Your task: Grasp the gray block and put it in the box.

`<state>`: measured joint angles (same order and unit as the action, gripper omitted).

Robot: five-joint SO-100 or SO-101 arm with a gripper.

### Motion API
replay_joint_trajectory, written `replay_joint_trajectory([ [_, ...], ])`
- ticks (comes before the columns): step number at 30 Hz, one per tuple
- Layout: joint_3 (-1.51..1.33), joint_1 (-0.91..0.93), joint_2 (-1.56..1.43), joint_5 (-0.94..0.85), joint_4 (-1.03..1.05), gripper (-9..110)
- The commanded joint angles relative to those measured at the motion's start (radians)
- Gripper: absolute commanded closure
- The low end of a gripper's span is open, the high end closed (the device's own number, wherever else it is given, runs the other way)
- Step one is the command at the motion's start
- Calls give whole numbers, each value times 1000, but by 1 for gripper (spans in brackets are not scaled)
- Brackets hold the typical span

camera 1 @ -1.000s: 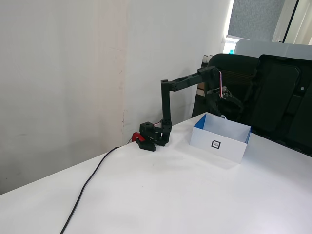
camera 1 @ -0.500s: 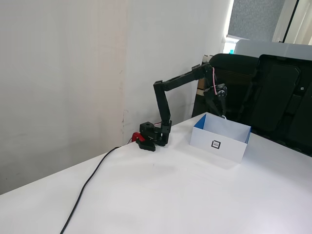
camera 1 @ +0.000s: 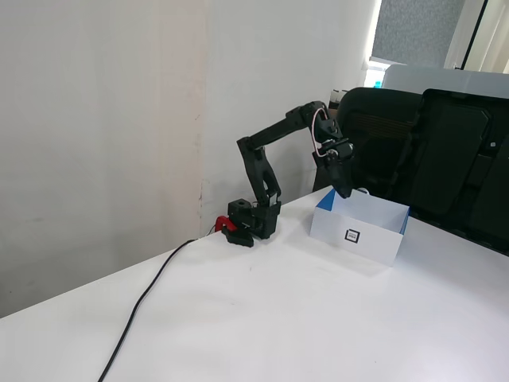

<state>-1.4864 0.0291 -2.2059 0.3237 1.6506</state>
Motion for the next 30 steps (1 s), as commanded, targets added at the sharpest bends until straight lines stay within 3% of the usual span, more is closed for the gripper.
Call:
replay_joint_trajectory([
  [1, -100, -138, -146, 44, -98, 101],
  [7, -370, -233, -350, 61, -227, 101],
  [15, -698, -224, -563, 31, -301, 101],
  [30, -1170, -164, -991, -199, -416, 101],
])
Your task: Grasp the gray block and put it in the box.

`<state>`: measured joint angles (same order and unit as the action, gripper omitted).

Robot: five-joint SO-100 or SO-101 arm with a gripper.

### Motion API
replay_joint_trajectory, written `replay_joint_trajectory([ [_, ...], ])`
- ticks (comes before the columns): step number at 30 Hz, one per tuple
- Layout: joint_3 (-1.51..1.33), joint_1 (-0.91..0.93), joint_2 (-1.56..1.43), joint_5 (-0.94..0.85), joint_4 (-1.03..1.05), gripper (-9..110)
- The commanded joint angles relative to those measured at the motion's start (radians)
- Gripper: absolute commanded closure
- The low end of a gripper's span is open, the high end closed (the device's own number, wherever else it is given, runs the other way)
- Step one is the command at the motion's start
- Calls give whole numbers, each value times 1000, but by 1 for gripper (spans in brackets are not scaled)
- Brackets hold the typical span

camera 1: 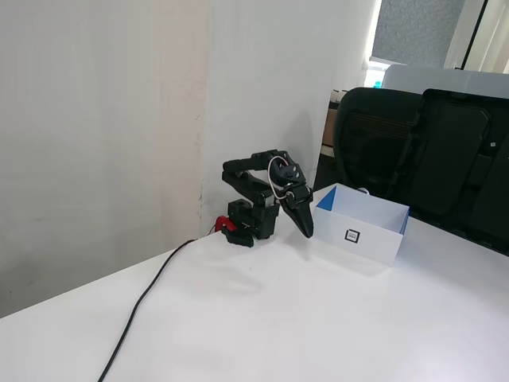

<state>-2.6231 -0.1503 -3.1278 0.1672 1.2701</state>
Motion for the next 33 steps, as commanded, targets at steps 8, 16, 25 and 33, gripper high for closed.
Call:
replay_joint_trajectory([
  [8, -230, 61, -224, -170, -80, 101],
  [16, -328, 146, -265, -296, -94, 101],
  [25, -457, 158, -267, -308, -118, 101],
  [33, -502, 137, -267, -296, -143, 101],
])
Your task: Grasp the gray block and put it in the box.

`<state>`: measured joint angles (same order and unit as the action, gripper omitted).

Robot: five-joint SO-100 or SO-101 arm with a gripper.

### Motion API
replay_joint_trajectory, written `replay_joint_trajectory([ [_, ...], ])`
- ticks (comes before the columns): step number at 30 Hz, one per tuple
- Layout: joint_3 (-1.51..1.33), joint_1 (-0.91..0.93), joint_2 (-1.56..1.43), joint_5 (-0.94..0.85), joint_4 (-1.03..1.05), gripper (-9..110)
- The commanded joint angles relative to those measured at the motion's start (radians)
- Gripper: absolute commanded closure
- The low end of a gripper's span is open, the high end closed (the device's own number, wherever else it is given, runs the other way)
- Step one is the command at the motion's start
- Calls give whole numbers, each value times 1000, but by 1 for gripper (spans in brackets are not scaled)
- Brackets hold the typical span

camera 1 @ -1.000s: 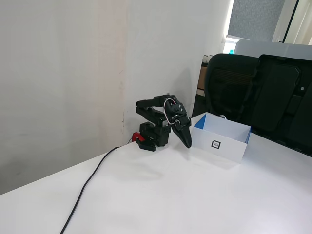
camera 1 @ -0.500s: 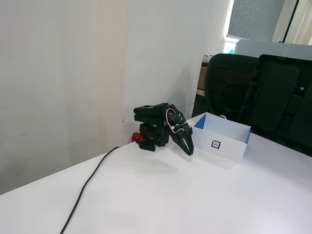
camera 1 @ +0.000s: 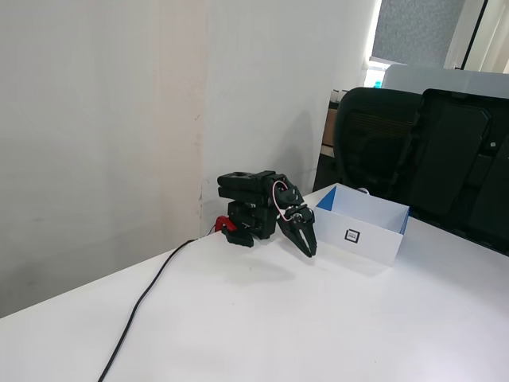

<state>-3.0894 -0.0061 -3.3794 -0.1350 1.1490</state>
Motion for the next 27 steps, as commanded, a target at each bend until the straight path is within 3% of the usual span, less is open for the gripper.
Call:
replay_joint_trajectory([
  [1, -35, -12, -15, 8, -21, 101],
  [27, -35, -8, -15, 9, -21, 101],
])
